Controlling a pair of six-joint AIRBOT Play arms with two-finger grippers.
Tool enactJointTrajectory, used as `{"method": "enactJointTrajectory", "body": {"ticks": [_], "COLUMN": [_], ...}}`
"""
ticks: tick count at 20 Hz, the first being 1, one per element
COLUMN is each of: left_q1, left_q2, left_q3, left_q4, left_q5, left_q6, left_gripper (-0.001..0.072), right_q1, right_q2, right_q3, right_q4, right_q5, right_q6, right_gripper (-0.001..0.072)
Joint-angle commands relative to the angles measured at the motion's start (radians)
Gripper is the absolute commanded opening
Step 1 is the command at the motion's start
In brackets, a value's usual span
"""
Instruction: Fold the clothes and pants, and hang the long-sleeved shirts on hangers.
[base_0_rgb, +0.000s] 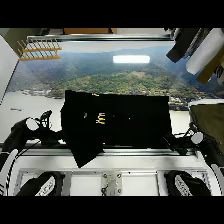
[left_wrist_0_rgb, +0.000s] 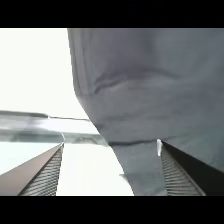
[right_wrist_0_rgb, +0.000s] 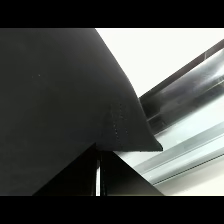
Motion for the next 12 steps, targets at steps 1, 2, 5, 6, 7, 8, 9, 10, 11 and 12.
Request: {"method": "enactJointTrajectory", "body": {"ticks": [1, 2, 5, 6, 7, 8, 9, 10, 11, 12], "left_q1": [-0.068, -0.096, -0.153, -0.171, -0.19, -0.21, -0.229, -0.246, -0.261, -0.272], "left_q2": [0.009, 0.009, 0.009, 0.009, 0.009, 0.008, 0.008, 0.008, 0.009, 0.009], "left_q3": [-0.07, -0.079, -0.109, -0.114, -0.114, -0.115, -0.114, -0.114, -0.113, -0.113], "left_q4": [-0.031, -0.031, -0.034, -0.034, -0.034, -0.046, -0.069, -0.085, -0.086, -0.085], "left_q5": [0.047, 0.058, 0.101, 0.101, 0.103, 0.11, 0.125, 0.143, 0.156, 0.158], "left_q6": [-0.007, -0.008, -0.069, -0.07, -0.076, -0.076, -0.075, -0.076, -0.077, -0.085], "left_gripper": [0.0643, 0.0642, 0.0642, 0.0642, 0.0642, 0.0618, 0.0615, 0.0615, 0.0615, 0.0615], "right_q1": [0.001, 0.001, 0.001, 0.001, 0.001, 0.001, 0.001, 0.001, 0.001, 0.001], "right_q2": [0.0, 0.0, 0.0, 0.0, 0.0, 0.0, 0.0, 0.0, 0.0, 0.0], "right_q3": [0.001, 0.001, 0.001, 0.001, 0.001, 0.001, 0.001, 0.001, 0.001, 0.001], "right_q4": [0.001, 0.001, 0.001, 0.001, 0.001, 0.0, 0.001, 0.001, 0.001, 0.001], "right_q5": [-0.002, -0.002, -0.002, -0.002, -0.003, -0.003, -0.006, -0.006, -0.006, -0.006], "right_q6": [-0.004, -0.004, -0.004, -0.004, -0.004, -0.004, -0.004, -0.004, -0.004, -0.004], "right_gripper": [0.0012, 0.0012, 0.0012, 0.0012, 0.0012, 0.0012, 0.0012, 0.0012, 0.0012, 0.0012]}}
